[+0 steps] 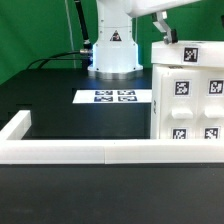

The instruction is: Assemble cabinet

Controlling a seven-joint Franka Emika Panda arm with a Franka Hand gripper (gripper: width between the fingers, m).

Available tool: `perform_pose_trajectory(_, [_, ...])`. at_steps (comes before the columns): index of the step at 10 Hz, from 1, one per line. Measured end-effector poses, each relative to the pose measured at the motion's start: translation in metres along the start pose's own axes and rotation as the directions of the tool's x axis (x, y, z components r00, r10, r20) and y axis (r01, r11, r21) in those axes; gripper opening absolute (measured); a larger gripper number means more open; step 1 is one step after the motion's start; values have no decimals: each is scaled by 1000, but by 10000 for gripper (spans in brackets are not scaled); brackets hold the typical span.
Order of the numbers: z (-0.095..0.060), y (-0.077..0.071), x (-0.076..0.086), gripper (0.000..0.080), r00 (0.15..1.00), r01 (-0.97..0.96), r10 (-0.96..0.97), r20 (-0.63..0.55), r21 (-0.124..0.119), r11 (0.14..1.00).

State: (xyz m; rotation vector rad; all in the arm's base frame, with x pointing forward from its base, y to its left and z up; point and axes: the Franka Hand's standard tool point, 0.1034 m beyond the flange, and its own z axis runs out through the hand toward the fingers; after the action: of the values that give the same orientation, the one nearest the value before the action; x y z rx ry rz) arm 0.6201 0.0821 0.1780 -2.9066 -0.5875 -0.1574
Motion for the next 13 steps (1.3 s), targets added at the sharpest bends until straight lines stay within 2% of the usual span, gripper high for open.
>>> perform_pose_trajectory(2, [1, -1, 0, 797, 983, 183, -183, 16, -21, 983])
perform_pose_trajectory(4, [3, 1, -2, 797, 958, 287, -286, 22, -18, 958])
perform_pose_trajectory(8, [15, 5, -6, 797, 952, 307, -306, 28, -19, 952])
perform_pose_trajectory(11, [17, 6, -7, 775, 952, 306, -305, 30, -18, 952])
perform_pose_trajectory(12, [17, 6, -7, 603, 956, 294, -293, 30, -18, 956])
perform_pose_trajectory(13, [17, 6, -7, 556, 960, 279, -279, 30, -19, 960])
